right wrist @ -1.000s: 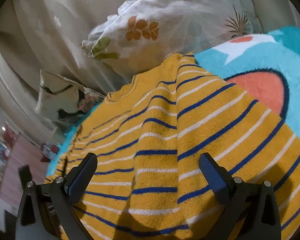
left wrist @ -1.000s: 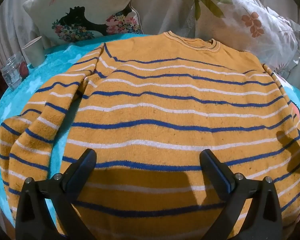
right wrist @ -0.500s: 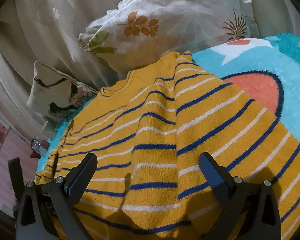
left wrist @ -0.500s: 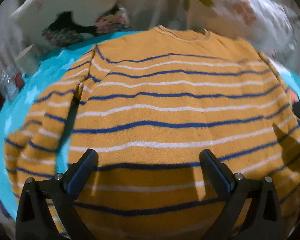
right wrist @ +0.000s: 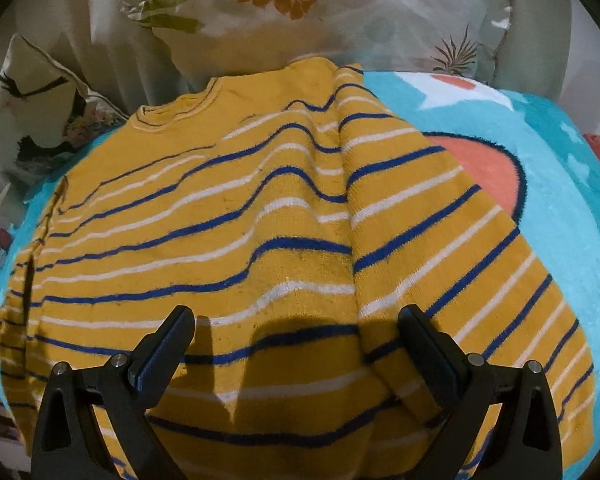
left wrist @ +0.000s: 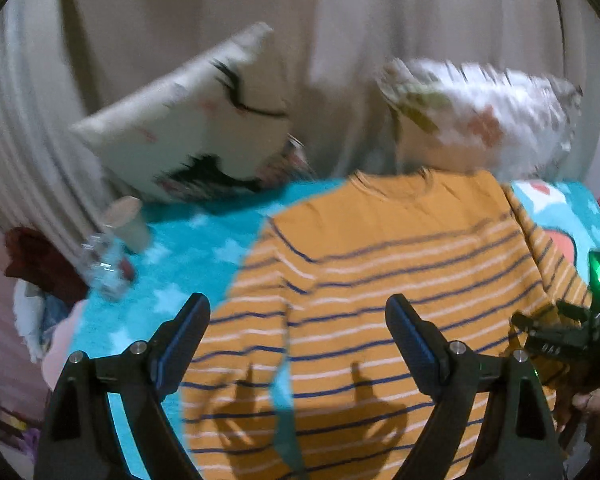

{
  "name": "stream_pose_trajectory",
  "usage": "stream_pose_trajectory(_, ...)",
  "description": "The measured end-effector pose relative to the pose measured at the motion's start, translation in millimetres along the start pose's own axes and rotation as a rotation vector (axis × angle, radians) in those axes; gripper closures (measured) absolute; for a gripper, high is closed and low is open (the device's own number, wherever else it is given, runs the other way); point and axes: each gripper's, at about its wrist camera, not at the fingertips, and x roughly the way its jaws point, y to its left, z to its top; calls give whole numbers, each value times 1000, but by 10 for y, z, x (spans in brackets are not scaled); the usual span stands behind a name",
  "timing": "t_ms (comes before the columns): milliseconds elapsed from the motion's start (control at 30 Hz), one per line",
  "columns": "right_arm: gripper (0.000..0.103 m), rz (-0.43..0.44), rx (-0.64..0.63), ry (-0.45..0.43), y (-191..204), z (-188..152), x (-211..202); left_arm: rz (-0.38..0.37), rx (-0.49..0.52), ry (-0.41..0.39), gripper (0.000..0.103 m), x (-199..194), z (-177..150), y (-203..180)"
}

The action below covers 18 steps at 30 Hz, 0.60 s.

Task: Fold small clothes
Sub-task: 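Move both tools over the spread striped sweater toward its side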

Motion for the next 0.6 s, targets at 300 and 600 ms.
stream_pose_trajectory(300,0,-90,-113,14,174,-27,56,176,-171,-79,13,-598,-167,468)
stream_pose_trajectory(600,0,-103,-123,-55,218,-58,42,200,-282,99,13,-230,-643,940)
